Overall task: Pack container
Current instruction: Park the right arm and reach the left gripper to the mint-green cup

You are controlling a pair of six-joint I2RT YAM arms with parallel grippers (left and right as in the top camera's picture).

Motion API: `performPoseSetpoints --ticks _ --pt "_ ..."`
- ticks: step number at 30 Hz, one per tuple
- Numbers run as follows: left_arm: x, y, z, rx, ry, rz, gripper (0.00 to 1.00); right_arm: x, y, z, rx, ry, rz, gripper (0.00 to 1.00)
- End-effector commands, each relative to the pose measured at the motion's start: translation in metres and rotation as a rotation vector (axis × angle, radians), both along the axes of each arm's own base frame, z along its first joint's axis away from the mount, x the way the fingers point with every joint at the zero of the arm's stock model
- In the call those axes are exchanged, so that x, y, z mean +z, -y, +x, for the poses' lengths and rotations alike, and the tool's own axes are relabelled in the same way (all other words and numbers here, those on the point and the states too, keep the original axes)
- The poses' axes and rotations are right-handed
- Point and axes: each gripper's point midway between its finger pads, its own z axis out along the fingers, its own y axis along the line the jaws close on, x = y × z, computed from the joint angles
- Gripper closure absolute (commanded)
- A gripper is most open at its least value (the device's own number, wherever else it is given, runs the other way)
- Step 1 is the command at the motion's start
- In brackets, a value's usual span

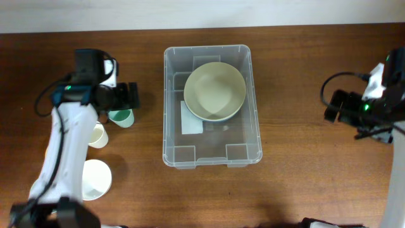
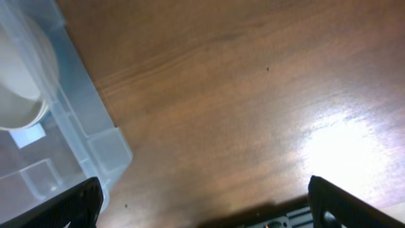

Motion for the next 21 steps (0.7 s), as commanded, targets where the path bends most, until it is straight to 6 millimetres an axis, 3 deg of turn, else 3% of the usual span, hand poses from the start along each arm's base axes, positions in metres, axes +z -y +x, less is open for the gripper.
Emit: performPoseSetpoints --ticks 1,10,13,16,20,21 --pt "-0.017 0.012 0.015 -0.020 -0.029 -0.017 0.01 -0.022 -0.005 -0.005 0.006 -0.050 0.026 0.01" --pt "-0.080 0.019 0.031 -0.034 -0.131 -0.014 0.01 -0.054 -0.005 -0.006 0.013 -0.102 0.037 0.01" --pt "-0.096 0.019 0.030 -0.034 -0.168 -0.013 0.09 -0.055 -0.005 -0.006 0.013 -0.104 0.038 0.00" --pt "-0.106 0.018 0.029 -0.032 -0.192 -0.007 0.37 -0.055 -0.005 -0.006 0.013 -0.104 0.038 0.00" --pt "-0.109 0.018 0.028 -0.032 -0.205 -0.006 0.69 -0.055 -0.005 -0.006 0.020 -0.104 0.036 0.00" --pt "-0.109 0.018 0.027 -0.031 -0.208 -0.006 0.73 -0.055 -0.005 -0.006 0.020 -0.104 0.036 0.00"
